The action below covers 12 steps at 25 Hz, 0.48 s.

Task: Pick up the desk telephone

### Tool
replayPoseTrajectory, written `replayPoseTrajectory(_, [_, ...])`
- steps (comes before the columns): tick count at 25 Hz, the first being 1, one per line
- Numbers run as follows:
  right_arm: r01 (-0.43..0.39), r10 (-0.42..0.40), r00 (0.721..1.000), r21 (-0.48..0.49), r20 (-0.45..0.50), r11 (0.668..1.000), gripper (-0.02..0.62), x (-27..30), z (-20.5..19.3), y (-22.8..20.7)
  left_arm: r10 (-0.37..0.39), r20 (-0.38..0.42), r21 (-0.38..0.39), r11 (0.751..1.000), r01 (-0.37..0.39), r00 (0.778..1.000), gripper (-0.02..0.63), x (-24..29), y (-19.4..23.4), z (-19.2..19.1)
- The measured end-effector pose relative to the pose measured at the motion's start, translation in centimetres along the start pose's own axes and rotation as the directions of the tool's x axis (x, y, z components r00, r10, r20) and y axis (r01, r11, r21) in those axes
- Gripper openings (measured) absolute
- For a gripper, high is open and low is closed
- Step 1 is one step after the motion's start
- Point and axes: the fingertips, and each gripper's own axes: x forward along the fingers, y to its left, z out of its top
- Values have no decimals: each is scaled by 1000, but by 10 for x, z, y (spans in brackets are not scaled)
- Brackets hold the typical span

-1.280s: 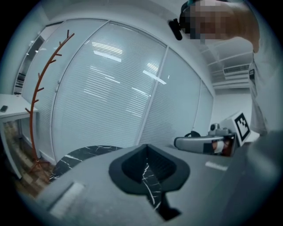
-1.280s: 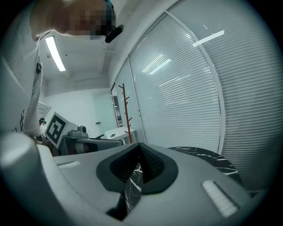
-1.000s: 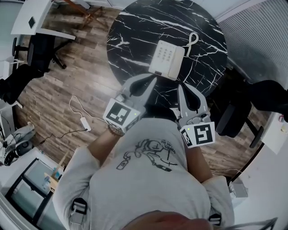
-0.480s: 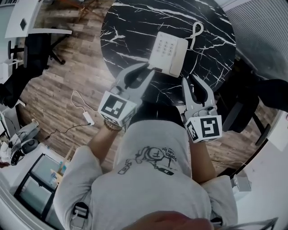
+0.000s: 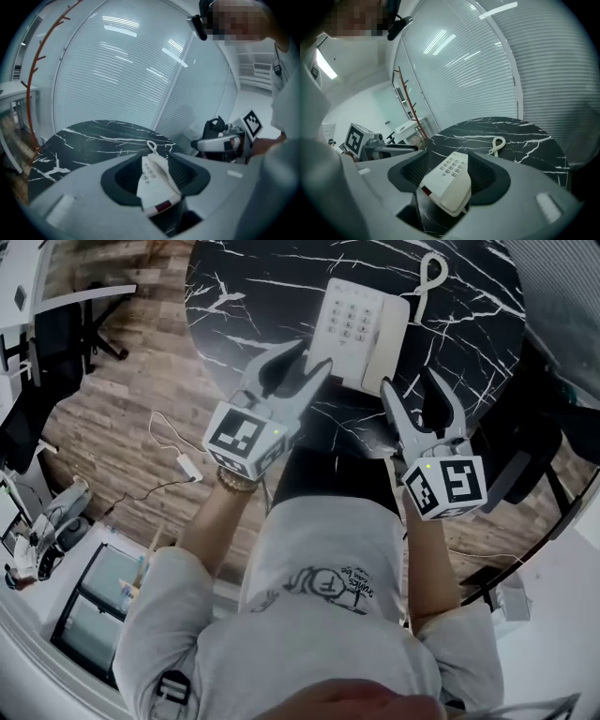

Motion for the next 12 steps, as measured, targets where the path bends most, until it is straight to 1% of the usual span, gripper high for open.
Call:
replayPoseTrajectory(5, [-1, 5, 999, 89, -41, 996, 319, 31, -34, -27, -4, -40, -40, 999, 2, 999, 189, 30, 24, -33])
replayPoseTrajectory(8, [-22, 28, 999, 150, -39, 988, 360, 50, -51, -39, -10, -57, -64, 998, 7, 998, 215, 45, 36, -54])
replayPoseTrajectory(12, [-20, 30, 998, 205, -47, 979, 392, 69, -73, -54, -19, -77, -89, 996, 12, 997, 253, 62, 48, -79])
